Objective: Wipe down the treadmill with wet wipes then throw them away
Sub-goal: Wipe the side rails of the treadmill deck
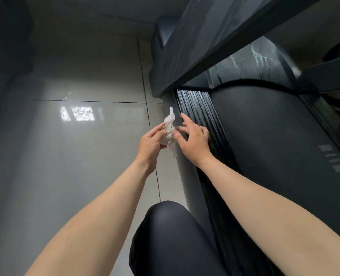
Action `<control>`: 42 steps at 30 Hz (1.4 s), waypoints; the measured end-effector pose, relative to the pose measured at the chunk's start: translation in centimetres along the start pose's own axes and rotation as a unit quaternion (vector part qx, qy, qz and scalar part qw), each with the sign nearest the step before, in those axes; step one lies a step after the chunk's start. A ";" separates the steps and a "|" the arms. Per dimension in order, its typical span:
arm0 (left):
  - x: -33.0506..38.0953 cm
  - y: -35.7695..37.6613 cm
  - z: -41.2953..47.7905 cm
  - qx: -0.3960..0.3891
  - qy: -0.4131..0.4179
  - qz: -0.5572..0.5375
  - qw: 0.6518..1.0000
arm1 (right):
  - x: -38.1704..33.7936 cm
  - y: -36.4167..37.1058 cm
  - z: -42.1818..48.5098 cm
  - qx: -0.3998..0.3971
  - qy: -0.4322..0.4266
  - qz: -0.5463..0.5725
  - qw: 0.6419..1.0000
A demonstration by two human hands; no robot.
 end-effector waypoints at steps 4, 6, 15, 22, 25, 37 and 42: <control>0.6 -0.7 -0.7 0.002 -0.002 0.023 1.000 | -2.4 -0.9 -0.4 -0.097 0.025 0.104 0.990; 1.0 -0.7 -0.9 0.002 0.008 0.039 0.999 | -3.6 -0.5 -0.6 -0.137 0.011 0.137 0.981; 1.8 -2.4 -0.5 0.151 0.113 0.112 0.976 | -5.5 -0.7 -1.2 -0.046 0.069 0.246 0.966; 1.8 -2.3 0.5 0.164 0.027 -0.052 0.985 | -6.0 -0.8 -1.4 -0.155 0.168 0.332 0.915; 2.1 -2.8 0.9 0.164 0.003 -0.087 0.983 | -6.6 -0.5 -1.6 -0.172 0.233 0.396 0.871; 2.1 -2.6 0.2 0.073 -0.103 -0.083 0.988 | -6.6 0.0 -1.2 -0.036 0.177 0.444 0.878; 2.4 -3.3 0.9 0.115 0.002 -0.002 0.993 | -5.9 -0.1 -0.9 0.028 0.185 0.336 0.923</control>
Point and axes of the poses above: each hand's wrist, its own z-axis towards the middle knuckle, its own y-axis out of the palm, x = y × z, the point moved 1 cm from there along z, towards the middle knuckle, and after that the axes turned 1 degree about -z, right-handed, at the moved point
